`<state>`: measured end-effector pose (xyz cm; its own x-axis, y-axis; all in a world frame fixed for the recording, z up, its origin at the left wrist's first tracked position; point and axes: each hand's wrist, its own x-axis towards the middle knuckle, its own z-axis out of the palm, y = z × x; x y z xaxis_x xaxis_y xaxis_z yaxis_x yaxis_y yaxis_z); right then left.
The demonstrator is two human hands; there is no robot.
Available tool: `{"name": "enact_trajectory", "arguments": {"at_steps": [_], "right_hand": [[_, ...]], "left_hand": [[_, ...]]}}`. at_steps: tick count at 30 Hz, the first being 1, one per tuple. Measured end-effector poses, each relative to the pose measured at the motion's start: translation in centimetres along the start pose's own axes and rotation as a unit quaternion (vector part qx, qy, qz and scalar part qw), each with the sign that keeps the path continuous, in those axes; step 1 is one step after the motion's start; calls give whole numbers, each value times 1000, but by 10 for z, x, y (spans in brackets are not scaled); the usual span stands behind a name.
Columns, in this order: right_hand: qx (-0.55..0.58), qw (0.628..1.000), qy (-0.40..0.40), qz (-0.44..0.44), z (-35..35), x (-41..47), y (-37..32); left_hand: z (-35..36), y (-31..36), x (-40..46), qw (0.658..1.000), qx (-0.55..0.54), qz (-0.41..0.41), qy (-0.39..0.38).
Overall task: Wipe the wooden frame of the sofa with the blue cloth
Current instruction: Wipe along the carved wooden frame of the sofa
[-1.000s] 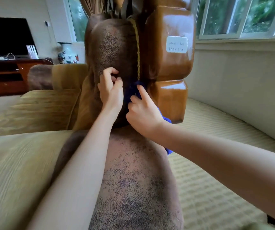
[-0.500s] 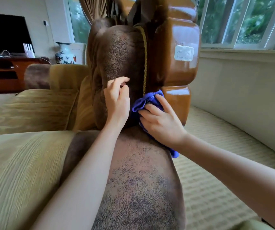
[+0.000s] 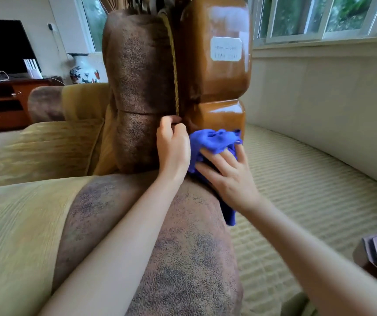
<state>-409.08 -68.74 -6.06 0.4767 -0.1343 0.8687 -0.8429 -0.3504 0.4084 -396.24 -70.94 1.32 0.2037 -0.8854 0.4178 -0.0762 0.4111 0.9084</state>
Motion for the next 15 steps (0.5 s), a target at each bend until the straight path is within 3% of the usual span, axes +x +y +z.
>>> {"name": "enact_trajectory", "arguments": {"at_steps": [2,4,6,7,10,11,12,15], "right_hand": [[32,982,45,180,9,-16,-16],[122,912,83,382,17,-17,-30],[285,754,146,573,18,4,-35],[358,671,174,626,18,14,-34],[515,465,228,683,14,30,-17],[568,366,235,699,12,35,-11],[590,292,220,720,8,39,-7],[629,151,245,722,5,45,-5]], "left_hand": [[7,1,-4,999,-30,-4,16],[11,1,-6,999,-33,7,31],[13,1,-6,998,-36,13,43],[13,-1,-5,998,-35,19,51],[14,-6,0,996,-34,41,68],[14,-7,0,996,-33,47,71],[14,-7,0,996,-32,50,72],[16,-6,1,996,-27,35,72]]}}
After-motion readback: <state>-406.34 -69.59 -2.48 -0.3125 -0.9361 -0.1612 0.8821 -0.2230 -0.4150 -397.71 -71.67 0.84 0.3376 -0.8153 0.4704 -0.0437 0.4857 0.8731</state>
